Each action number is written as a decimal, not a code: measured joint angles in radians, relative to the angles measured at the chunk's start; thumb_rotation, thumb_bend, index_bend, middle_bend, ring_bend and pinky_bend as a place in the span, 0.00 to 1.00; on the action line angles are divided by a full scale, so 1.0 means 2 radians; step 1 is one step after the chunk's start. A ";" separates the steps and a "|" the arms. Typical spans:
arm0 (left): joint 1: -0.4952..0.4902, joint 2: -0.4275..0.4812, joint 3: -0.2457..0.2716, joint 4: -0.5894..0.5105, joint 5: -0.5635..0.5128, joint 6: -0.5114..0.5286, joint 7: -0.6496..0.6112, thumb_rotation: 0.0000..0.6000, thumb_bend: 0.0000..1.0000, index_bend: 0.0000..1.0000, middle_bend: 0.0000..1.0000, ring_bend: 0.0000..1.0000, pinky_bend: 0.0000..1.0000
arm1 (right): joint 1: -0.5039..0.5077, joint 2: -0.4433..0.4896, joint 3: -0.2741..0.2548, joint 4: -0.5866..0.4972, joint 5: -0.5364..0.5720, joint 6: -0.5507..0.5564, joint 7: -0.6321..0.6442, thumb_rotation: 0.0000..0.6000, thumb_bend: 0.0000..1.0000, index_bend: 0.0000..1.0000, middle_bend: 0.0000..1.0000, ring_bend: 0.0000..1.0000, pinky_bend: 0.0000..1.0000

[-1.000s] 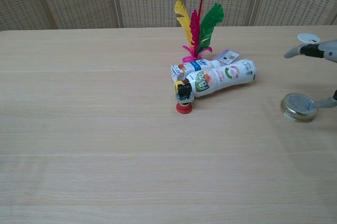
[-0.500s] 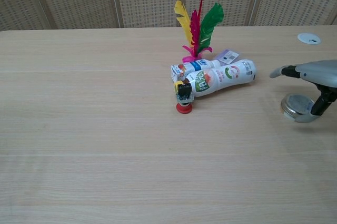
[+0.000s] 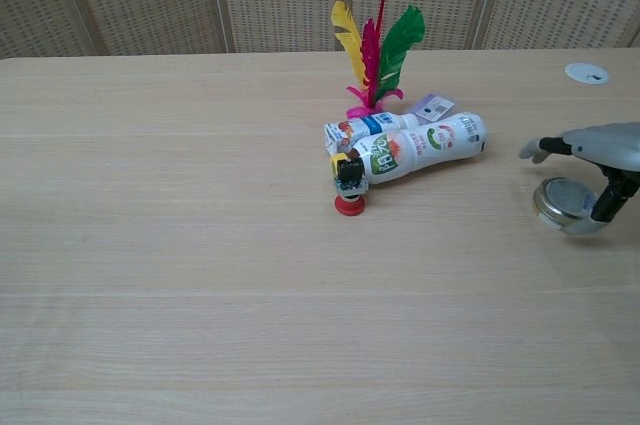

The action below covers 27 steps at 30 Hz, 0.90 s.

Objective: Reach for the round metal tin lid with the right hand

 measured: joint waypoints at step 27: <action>0.005 0.001 0.002 0.003 -0.002 0.003 -0.009 1.00 0.33 0.00 0.00 0.00 0.00 | -0.009 -0.012 -0.002 0.052 -0.051 -0.002 0.053 1.00 0.21 0.59 0.73 0.60 0.30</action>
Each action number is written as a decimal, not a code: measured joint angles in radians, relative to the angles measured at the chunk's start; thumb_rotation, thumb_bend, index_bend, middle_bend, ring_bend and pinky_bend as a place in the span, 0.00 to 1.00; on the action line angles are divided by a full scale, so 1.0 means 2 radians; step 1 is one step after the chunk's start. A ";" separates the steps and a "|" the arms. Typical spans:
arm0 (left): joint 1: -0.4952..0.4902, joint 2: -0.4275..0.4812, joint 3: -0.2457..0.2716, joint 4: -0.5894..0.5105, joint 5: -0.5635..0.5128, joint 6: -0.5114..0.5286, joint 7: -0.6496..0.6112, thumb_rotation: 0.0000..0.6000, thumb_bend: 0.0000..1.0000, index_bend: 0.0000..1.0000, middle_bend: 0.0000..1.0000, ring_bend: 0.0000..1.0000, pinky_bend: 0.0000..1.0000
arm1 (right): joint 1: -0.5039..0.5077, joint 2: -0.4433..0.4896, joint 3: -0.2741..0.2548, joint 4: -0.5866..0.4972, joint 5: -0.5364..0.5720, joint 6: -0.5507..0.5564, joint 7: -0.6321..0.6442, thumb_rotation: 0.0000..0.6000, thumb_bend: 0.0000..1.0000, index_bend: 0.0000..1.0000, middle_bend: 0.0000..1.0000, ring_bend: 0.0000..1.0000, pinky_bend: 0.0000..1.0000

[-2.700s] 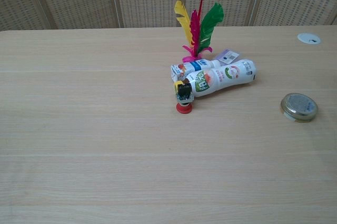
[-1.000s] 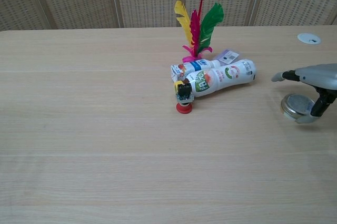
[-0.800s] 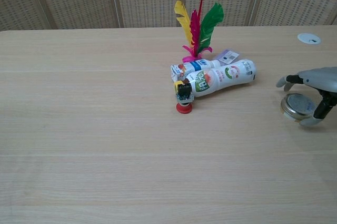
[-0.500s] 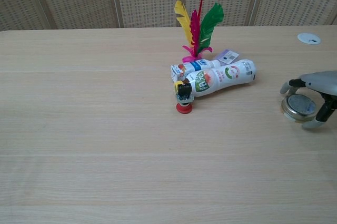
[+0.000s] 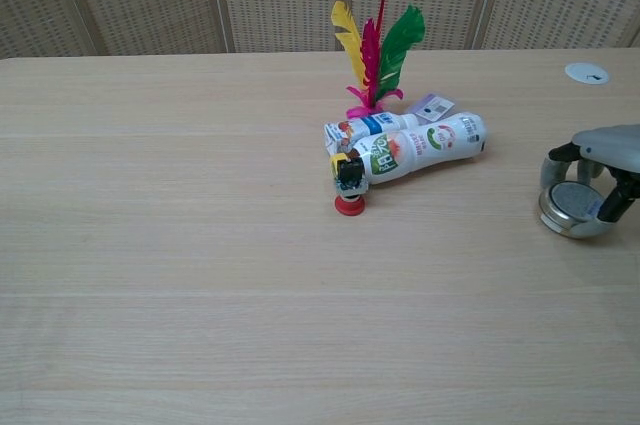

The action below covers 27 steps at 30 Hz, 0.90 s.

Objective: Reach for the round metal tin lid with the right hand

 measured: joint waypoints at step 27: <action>0.007 -0.004 0.004 -0.001 0.006 0.010 -0.005 1.00 0.33 0.00 0.00 0.00 0.00 | 0.045 0.202 0.081 -0.276 0.001 0.072 -0.100 1.00 0.20 0.59 0.73 0.61 0.30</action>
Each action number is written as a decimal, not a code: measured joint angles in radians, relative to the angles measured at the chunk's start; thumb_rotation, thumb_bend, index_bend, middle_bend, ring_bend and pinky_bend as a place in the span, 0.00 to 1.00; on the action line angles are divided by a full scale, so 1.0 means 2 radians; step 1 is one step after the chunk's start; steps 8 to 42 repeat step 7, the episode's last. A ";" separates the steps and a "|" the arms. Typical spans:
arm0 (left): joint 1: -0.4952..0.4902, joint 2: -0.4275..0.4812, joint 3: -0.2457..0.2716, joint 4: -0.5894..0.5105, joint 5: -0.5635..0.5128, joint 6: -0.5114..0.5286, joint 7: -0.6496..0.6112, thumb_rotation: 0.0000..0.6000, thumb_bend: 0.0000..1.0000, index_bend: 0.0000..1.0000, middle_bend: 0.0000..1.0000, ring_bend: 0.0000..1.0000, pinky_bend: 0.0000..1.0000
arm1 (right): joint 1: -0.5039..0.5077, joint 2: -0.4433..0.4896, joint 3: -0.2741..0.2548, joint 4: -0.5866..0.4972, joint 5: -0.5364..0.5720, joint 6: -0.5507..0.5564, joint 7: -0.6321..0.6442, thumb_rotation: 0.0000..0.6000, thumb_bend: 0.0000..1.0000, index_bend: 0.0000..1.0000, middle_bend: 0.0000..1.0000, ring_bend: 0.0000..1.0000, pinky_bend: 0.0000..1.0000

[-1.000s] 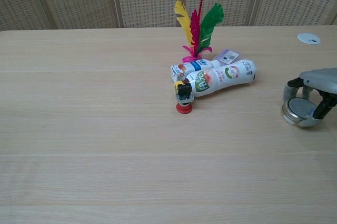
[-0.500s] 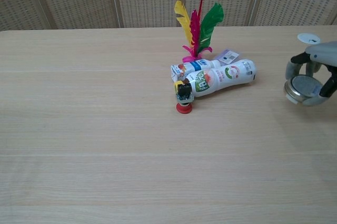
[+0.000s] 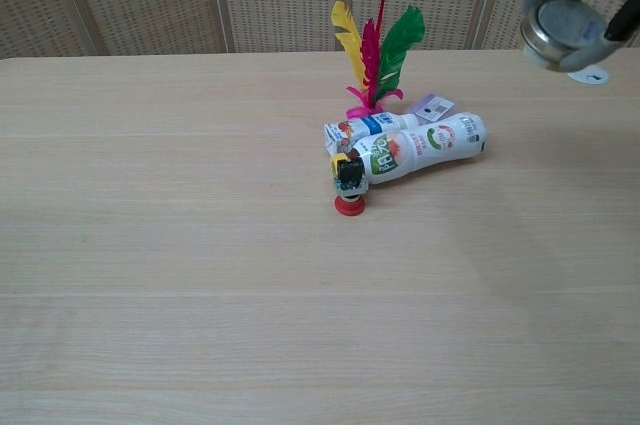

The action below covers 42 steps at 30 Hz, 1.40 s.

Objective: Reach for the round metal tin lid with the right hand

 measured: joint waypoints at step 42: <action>-0.004 -0.007 -0.001 0.005 0.001 -0.007 -0.004 1.00 0.33 0.00 0.00 0.00 0.00 | 0.006 0.022 0.004 -0.036 0.008 0.017 -0.018 1.00 0.20 0.59 0.73 0.61 0.30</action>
